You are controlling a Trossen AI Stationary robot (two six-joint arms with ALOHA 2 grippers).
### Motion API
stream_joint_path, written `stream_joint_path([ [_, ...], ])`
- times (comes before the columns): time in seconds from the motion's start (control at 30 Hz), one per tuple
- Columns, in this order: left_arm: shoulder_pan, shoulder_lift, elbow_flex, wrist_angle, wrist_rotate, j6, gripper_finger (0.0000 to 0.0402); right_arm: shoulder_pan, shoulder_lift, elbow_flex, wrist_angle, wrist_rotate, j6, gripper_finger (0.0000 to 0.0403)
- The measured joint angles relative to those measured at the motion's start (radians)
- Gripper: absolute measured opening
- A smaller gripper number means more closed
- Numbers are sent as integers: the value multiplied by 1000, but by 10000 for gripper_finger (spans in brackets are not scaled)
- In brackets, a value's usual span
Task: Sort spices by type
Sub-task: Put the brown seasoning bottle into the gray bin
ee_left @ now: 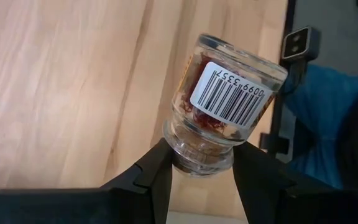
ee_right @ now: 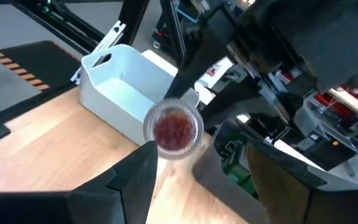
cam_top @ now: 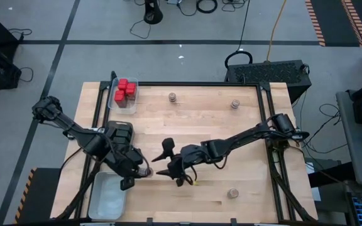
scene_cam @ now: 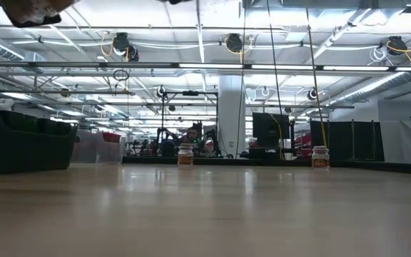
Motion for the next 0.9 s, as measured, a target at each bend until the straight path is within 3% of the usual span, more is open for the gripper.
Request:
stream_joint_path([
  [0.9,146,0,0,84,38,182,149,7,16,-1,6,4,-10,231],
])
